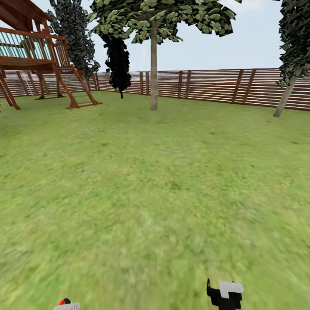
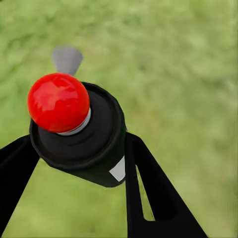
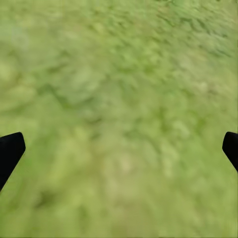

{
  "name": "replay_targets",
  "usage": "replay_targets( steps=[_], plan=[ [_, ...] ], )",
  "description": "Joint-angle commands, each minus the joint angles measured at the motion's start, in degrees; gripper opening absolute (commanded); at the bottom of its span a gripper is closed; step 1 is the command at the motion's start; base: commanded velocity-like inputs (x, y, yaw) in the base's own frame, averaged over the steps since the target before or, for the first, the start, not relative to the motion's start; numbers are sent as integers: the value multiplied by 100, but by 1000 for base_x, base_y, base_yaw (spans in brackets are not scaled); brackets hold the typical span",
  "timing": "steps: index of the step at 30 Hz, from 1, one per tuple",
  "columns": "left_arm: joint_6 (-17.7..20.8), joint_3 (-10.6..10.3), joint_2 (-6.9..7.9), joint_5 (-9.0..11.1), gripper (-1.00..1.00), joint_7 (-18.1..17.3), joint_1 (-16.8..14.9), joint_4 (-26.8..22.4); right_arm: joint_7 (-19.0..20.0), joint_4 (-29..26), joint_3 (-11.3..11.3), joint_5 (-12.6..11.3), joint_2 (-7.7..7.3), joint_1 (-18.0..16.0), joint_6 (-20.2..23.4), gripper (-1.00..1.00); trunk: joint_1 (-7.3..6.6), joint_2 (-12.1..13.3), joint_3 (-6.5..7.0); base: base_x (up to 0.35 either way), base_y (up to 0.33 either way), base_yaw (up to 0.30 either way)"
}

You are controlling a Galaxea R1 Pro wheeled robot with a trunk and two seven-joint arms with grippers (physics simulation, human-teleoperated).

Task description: In the garden, pick up the pesticide atomizer on the floor and spray pesticide onto both trees until each tree trunk is fully covered.

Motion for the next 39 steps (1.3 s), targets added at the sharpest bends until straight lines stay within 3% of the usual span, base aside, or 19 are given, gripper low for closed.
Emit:
replay_targets(
  steps=[1,39],
  plan=[
    [-11,44,-1,21,-100,-59,-4,5,-28,4,-41,60,2,-4,-11,100,3,-2,-5,339,0,0],
    [-11,44,-1,21,-100,-59,-4,5,-28,4,-41,60,20,-4,-11,100,3,-2,-5,338,0,-27]
  ],
)
